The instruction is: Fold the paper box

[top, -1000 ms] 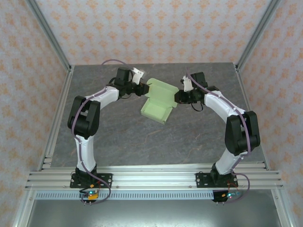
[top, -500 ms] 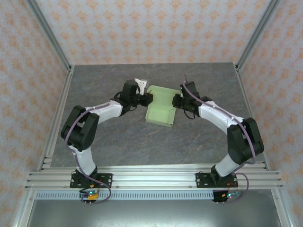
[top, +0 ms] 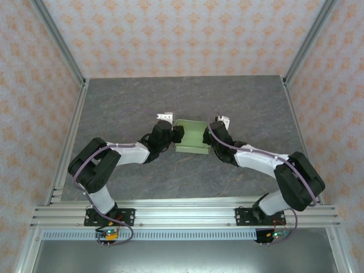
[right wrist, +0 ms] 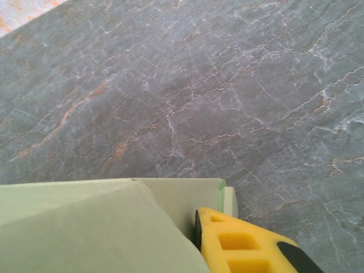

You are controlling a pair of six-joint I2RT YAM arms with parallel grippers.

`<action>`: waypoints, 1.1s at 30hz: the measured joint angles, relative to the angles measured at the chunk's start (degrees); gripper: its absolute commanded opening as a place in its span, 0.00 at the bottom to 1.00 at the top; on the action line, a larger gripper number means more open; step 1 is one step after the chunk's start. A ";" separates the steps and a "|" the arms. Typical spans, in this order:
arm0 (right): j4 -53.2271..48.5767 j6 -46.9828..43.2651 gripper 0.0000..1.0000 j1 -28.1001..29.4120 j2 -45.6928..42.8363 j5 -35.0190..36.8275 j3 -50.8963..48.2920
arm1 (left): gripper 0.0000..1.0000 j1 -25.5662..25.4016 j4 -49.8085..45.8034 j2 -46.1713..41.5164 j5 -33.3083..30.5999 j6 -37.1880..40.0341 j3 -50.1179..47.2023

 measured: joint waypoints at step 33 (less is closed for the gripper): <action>20.92 -9.75 0.20 0.11 -1.60 -1.90 -14.08 | 0.66 7.54 -3.10 -16.24 25.42 -6.12 -8.72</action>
